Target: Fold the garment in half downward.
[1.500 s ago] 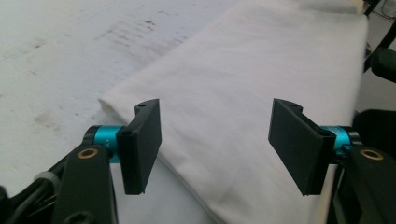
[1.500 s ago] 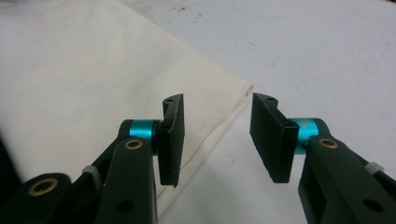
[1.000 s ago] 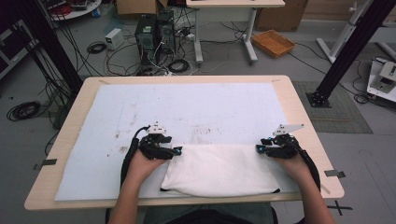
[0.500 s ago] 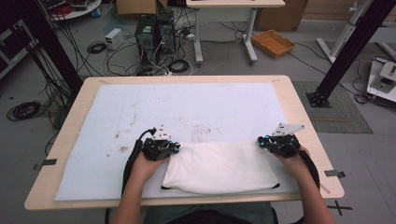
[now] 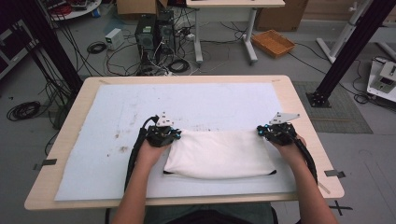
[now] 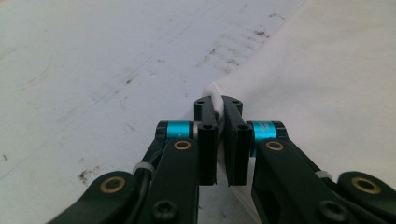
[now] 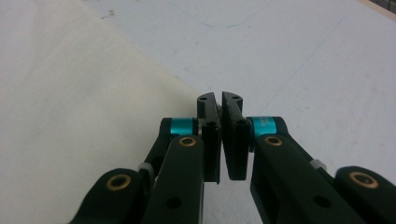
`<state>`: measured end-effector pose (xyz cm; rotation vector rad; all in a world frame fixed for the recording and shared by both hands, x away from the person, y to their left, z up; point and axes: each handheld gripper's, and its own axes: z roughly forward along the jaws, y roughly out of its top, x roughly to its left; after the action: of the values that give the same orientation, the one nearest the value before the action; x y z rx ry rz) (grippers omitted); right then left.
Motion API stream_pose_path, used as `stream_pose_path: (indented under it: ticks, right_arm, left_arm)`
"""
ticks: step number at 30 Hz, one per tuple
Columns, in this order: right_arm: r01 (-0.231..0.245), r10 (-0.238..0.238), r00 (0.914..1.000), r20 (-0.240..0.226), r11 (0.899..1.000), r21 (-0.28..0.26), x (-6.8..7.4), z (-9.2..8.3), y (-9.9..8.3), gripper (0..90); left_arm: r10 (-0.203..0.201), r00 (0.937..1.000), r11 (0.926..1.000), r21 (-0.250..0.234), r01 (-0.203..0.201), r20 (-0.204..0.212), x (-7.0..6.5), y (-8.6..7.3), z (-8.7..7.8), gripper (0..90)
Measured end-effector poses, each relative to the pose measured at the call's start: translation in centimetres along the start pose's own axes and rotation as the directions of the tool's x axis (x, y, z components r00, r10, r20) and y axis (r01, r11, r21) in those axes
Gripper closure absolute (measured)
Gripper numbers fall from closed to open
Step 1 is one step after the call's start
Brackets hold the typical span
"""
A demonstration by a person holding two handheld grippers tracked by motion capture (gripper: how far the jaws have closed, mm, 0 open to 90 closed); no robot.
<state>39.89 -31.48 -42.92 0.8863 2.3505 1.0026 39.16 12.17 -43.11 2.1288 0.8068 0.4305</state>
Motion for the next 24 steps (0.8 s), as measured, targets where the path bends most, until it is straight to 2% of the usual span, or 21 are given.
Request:
stream_pose_path:
  ticks: [2,4,5,6,9,12,19,21,22,23,24]
  right_arm:
    - [-0.011,0.011,0.9999,-0.001,1.000,-0.004,-0.7,0.5,0.4,87.8]
    - [-0.025,0.025,0.9997,0.002,1.000,0.012,-1.2,1.0,0.4,87.7]
    - [-0.025,0.025,0.9997,0.002,1.000,0.012,-1.2,1.0,0.4,87.7]
    - [-0.023,0.023,0.9997,0.003,1.000,0.016,-1.3,1.2,0.3,87.7]
    - [-0.021,0.021,0.9997,0.008,1.000,0.010,-1.2,1.3,0.2,87.7]
    - [-0.033,0.033,0.9994,0.011,0.999,0.009,-1.3,1.2,0.2,87.5]
    - [-0.038,0.038,0.9992,0.011,0.999,0.014,-1.4,1.4,0.4,87.5]
    - [-0.047,0.047,0.9989,0.010,0.999,0.015,-1.4,1.4,0.5,84.9]
    - [-0.062,0.062,0.9967,0.052,0.998,0.000,-1.3,1.3,0.6,67.2]
    - [-0.062,0.062,0.9967,0.052,0.998,0.000,-1.3,1.3,0.6,67.2]
    - [-0.103,0.105,0.9929,0.056,0.994,-0.029,-1.5,0.9,0.7,54.8]
  left_arm:
    - [-0.007,1.0000,0.9999,0.009,0.007,-0.006,0.5,0.3,0.4,84.9]
    - [-0.020,0.9997,0.9998,-0.006,0.020,-0.011,0.8,0.5,0.7,84.9]
    - [-0.034,0.9994,0.9993,-0.014,0.034,-0.008,0.9,0.4,0.8,84.9]
    - [-0.040,0.9992,0.9992,0.004,0.040,-0.008,1.1,0.2,1.0,84.7]
    - [-0.046,0.9989,0.9989,0.013,0.046,-0.009,1.1,0.1,1.2,84.2]
    - [-0.047,0.9988,0.9989,-0.010,0.047,-0.013,0.9,0.3,0.9,83.9]
    - [-0.053,0.9986,0.9985,-0.016,0.053,-0.001,1.1,0.2,0.7,83.9]
    - [-0.050,0.9986,0.9987,-0.013,0.049,-0.016,1.0,0.3,0.7,74.0]
    - [-0.067,0.9959,0.9977,-0.011,0.066,-0.061,1.0,0.3,0.3,66.6]
    - [-0.067,0.9959,0.9977,-0.011,0.066,-0.061,1.0,0.3,0.3,61.3]
    - [-0.113,0.9915,0.9934,-0.027,0.111,-0.066,1.1,0.4,-0.3,53.4]
